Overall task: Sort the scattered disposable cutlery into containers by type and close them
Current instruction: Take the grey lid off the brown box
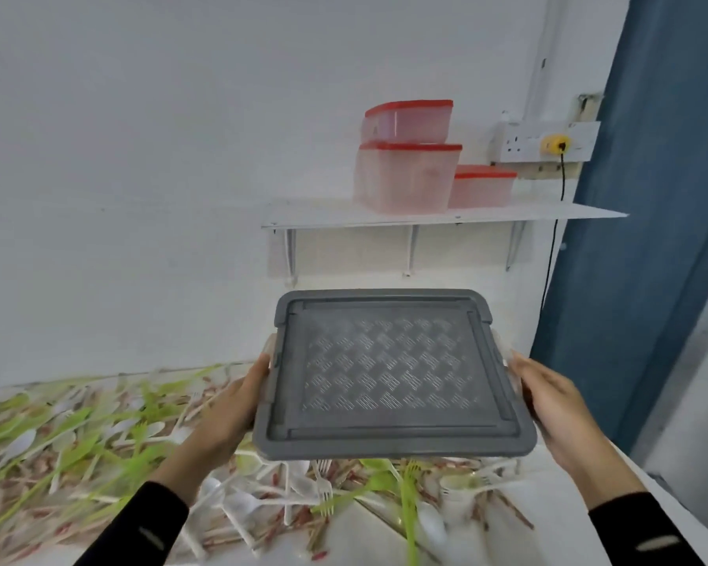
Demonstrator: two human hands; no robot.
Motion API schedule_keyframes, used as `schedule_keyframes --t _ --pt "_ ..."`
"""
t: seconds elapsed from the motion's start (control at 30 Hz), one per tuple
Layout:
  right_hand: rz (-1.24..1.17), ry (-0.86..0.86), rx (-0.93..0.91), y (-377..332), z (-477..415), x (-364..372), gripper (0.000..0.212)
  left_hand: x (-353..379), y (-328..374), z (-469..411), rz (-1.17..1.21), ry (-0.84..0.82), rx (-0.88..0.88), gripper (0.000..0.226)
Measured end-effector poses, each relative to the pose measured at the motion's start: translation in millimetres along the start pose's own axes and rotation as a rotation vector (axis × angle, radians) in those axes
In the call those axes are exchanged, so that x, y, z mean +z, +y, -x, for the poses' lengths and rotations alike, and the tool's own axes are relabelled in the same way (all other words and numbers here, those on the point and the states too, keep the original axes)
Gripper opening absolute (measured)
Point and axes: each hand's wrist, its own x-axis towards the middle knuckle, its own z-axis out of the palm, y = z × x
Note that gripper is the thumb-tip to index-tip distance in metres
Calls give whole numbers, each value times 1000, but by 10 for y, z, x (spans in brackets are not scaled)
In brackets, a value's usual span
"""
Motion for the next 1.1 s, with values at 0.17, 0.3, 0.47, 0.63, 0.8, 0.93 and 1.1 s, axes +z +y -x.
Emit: schedule_keyframes --t 0.17,0.3,0.47,0.63,0.8,0.93,1.1 --pt "-452 19 231 296 131 33 38 360 81 40 -65 203 136 40" --pt "-633 63 405 379 290 169 62 610 124 39 -133 287 212 32" --pt "-461 -197 642 400 469 475 44 845 88 -5 -196 374 338 41" --pt "-19 -341 568 207 437 526 47 921 211 -33 -193 427 418 37" --pt "-276 -222 434 -103 262 292 33 847 230 -109 -353 484 485 58" --pt "-660 -41 283 -366 -18 -28 12 900 249 -116 -401 411 511 42" --pt "-625 48 161 -395 -151 -613 8 1001 363 -217 -134 457 212 48"
